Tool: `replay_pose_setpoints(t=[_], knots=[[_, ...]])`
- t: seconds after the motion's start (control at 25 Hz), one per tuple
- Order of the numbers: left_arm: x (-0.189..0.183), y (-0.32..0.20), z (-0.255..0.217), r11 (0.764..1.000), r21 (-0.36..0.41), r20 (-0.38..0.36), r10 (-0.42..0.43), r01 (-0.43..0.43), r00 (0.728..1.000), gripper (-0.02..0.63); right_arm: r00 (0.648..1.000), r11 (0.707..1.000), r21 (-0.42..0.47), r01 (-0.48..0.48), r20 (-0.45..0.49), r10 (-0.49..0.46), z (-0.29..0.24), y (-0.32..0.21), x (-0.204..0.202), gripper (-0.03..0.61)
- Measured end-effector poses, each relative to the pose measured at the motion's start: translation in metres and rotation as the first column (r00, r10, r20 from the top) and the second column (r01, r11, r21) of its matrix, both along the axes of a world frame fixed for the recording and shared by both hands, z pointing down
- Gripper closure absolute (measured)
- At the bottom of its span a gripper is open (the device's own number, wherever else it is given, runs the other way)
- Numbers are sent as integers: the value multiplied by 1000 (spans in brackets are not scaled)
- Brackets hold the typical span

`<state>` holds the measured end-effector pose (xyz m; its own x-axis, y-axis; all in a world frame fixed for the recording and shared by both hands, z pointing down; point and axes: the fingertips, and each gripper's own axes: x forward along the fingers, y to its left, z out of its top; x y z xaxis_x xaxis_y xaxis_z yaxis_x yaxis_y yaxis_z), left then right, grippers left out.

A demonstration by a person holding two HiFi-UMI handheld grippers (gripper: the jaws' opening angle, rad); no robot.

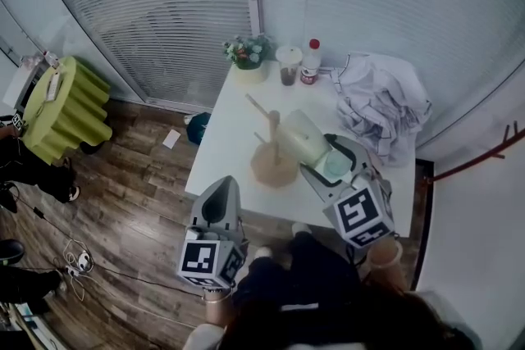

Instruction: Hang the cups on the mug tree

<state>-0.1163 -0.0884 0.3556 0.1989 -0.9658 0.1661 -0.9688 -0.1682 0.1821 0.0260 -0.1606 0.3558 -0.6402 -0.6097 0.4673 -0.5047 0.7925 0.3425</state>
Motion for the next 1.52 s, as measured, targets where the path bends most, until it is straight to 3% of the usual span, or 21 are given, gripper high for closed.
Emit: replay_pose_setpoints(t=[0.52, 0.92, 1.52], knots=[[-9, 0, 5, 1000, -11, 1, -21, 21, 1000, 614, 999, 1000, 6, 3, 43, -4, -6, -2, -6, 293], [3, -5, 2, 1000, -5, 2, 31, -31, 1000, 614, 999, 1000, 27, 6, 48, -7, -8, -1, -3, 287], [1, -1, 0, 999, 7, 6, 43, -43, 999, 614, 993, 996, 79, -36, 118, 27, -23, -1, -3, 278]])
